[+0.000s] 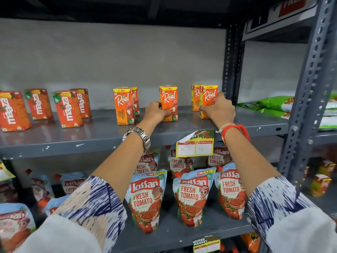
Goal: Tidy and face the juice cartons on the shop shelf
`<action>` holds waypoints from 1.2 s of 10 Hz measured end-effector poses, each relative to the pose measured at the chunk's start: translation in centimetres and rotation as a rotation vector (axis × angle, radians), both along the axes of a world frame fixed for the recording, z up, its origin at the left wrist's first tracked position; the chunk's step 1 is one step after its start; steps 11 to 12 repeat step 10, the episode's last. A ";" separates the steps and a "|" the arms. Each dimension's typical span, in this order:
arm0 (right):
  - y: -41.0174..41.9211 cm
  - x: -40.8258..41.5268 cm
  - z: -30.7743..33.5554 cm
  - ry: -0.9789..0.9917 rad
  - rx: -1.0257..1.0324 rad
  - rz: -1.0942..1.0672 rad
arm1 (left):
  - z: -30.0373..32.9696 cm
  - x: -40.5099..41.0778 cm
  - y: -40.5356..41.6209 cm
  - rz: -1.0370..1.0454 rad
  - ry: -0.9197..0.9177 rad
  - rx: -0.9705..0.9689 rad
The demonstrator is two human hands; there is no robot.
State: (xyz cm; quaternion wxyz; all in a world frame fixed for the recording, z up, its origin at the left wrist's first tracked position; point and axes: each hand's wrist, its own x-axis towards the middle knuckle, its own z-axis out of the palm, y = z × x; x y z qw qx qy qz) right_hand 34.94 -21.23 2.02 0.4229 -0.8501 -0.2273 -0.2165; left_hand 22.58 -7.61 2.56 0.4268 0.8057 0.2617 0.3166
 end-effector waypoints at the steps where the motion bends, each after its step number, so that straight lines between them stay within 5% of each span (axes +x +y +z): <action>1: 0.0 0.0 0.0 -0.004 -0.004 0.002 | 0.0 0.1 0.1 0.002 -0.005 0.011; 7: 0.1 0.4 -0.2 -0.001 -0.018 0.014 | -0.2 0.7 0.4 0.012 0.021 0.032; 12: -1.2 -1.5 -0.9 -0.038 0.238 0.130 | 0.1 -0.8 -0.6 0.068 -0.132 0.069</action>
